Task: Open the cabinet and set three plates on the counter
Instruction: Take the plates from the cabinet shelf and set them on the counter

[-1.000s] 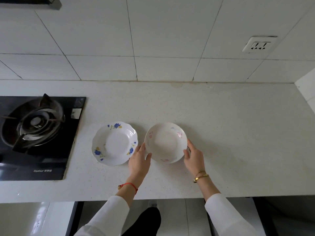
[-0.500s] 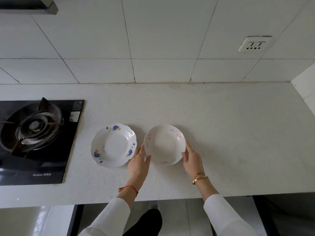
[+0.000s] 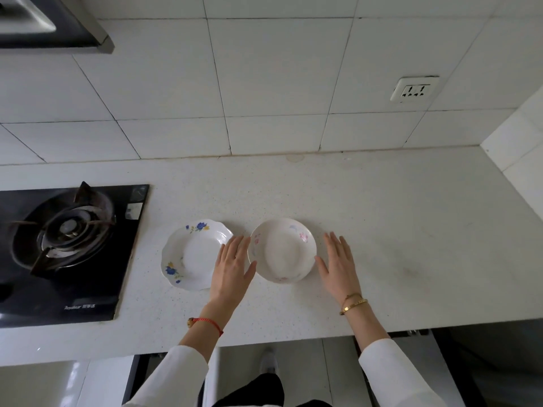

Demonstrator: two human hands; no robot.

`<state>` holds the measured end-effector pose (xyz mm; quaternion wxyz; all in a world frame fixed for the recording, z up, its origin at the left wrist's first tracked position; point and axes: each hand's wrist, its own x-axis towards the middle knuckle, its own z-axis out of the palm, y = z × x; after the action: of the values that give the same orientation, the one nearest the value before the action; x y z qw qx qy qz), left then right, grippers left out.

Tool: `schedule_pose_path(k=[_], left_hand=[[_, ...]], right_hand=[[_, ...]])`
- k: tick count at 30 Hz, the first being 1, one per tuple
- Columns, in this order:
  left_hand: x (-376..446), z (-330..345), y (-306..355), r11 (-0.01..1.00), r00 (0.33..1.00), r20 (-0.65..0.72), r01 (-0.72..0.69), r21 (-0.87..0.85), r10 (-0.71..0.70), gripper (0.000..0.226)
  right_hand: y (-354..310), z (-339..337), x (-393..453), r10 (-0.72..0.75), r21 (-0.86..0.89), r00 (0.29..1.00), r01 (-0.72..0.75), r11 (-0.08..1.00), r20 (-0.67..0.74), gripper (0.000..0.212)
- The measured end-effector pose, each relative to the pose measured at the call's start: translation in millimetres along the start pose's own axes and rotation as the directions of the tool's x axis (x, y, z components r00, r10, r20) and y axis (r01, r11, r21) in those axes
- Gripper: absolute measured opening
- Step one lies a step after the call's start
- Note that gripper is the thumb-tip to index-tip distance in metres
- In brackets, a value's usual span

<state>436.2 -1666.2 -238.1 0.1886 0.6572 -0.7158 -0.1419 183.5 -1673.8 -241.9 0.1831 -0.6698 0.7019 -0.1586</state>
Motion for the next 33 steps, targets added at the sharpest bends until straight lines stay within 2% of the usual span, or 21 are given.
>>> schedule_pose_path(k=[9,18,33], left_hand=[[-30,-26,20,0.996,0.992,-0.087,-0.090,0.023,0.091,0.056],[-112,-39,66,0.985,0.968,-0.198,-0.138,0.102,0.156,0.052],[-283,-32,168,0.992,0.951,-0.296,-0.062,0.112,0.093,0.044]], right_hand=[[-1,-33,-51,-0.090,-0.024,0.987,0.088,0.996,-0.129,0.056],[23,-75,-128,-0.168,-0.044,0.964,0.163,0.986,-0.204,0.053],[101,-127,-288,-0.239,0.019,0.957,0.245,0.969,-0.165,0.051]])
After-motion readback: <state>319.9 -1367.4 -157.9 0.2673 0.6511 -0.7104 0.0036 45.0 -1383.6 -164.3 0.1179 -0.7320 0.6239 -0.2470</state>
